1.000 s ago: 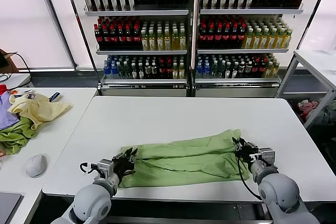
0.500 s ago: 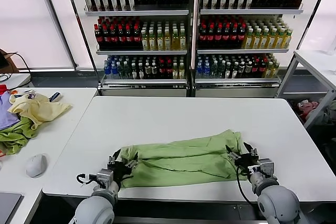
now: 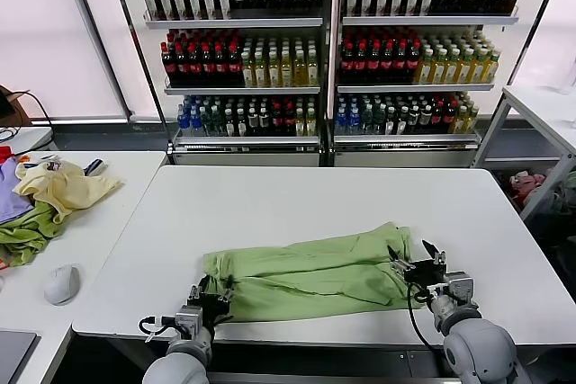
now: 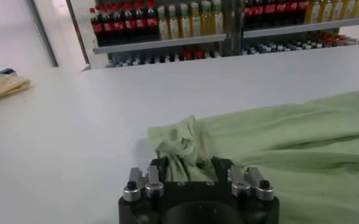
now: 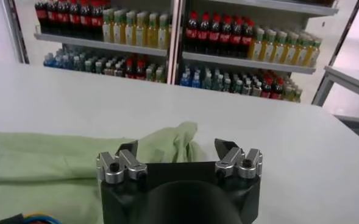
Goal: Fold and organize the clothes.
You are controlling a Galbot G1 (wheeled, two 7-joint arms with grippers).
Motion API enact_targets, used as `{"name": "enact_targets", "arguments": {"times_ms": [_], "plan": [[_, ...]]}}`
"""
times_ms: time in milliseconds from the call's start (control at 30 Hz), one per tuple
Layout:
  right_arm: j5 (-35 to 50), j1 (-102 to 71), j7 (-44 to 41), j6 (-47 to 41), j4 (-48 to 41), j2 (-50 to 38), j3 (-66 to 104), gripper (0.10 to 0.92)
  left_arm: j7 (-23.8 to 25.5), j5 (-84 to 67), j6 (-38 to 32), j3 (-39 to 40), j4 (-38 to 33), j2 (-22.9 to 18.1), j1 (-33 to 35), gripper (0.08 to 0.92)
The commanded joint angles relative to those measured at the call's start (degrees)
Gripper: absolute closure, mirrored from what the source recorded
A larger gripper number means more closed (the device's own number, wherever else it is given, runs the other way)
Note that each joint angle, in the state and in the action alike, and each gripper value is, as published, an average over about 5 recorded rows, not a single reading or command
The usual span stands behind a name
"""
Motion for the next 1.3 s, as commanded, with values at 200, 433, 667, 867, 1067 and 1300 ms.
{"name": "enact_targets", "arguments": {"times_ms": [200,433,667,867,1067,1300], "plan": [[6.3,-0.2,0.1,3.2,2.0,0.0,0.4,0.203,1.0,-6.3,2.0,-6.4,1.6,5.9,-1.2,0.731],[6.3,-0.1,0.2,3.4,2.6,0.2,0.6,0.203,3.4,-7.3,1.3,-15.7,2.8,16.0,-3.4,0.865],[6.2,-0.1,0.3,3.5,3.3,0.8,0.5,0.203,3.7,-14.9,1.4,-25.1,2.1,20.9,-5.9,0.869],[5.5,-0.6,0.3,3.5,4.1,1.4,0.3,0.203,1.8,-30.1,1.0,-25.2,-8.8,17.5,-5.4,0.869],[4.7,-1.6,0.2,3.6,4.5,1.9,0.3,0.203,1.5,-42.1,0.2,-16.6,-19.3,9.1,-4.8,0.869],[4.4,-2.0,0.1,3.8,4.8,2.1,0.4,0.203,0.9,-45.1,-0.5,-5.6,-17.6,2.1,-8.6,0.869]]}}
